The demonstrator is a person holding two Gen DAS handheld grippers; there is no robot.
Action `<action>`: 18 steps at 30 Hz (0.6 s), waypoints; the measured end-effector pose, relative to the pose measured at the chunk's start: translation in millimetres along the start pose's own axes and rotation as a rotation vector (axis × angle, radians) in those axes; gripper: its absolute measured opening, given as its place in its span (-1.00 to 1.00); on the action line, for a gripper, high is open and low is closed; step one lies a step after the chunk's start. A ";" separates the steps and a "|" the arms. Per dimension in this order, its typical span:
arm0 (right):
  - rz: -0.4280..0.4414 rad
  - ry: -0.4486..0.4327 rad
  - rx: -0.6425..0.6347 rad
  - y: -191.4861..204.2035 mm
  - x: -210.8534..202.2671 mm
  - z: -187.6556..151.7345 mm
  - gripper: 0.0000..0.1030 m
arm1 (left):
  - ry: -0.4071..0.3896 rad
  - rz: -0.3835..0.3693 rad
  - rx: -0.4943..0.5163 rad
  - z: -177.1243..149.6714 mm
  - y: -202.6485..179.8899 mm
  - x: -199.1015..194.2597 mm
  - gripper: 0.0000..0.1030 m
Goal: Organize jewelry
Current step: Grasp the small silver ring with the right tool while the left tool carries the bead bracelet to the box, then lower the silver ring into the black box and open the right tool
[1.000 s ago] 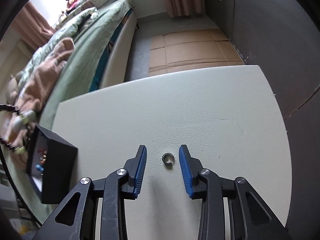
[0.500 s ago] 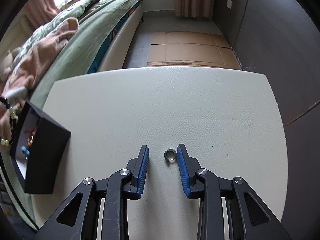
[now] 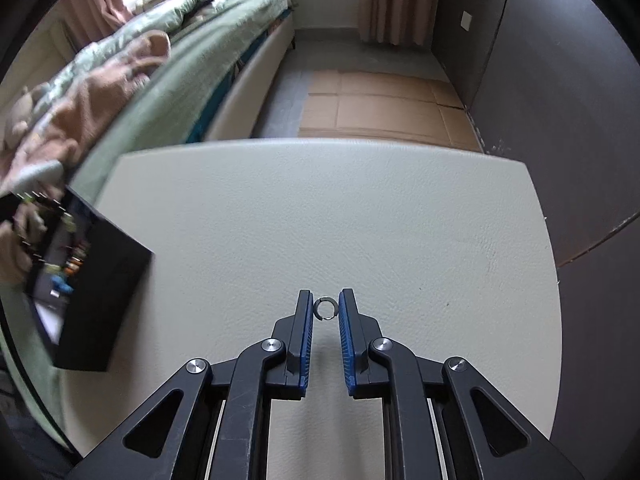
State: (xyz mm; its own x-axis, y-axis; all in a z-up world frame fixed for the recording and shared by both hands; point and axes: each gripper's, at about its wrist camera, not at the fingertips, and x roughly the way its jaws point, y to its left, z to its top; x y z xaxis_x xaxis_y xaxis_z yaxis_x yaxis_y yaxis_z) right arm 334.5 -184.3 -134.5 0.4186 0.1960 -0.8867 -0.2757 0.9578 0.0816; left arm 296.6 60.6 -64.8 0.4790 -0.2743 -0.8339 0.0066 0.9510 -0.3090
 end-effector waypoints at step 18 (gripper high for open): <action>0.395 -0.182 -0.017 73.7 -59.7 6.2 -0.72 | -0.066 0.049 -0.080 -7.0 21.8 -26.7 0.35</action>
State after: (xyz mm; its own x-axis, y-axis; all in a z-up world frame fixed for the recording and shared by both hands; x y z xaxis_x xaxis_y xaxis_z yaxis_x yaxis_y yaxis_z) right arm 294.5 -124.1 -72.7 0.4233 0.5825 -0.6939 -0.4589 0.7983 0.3902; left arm 277.8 87.6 -52.5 0.5335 -0.2149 -0.8180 -0.0877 0.9479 -0.3062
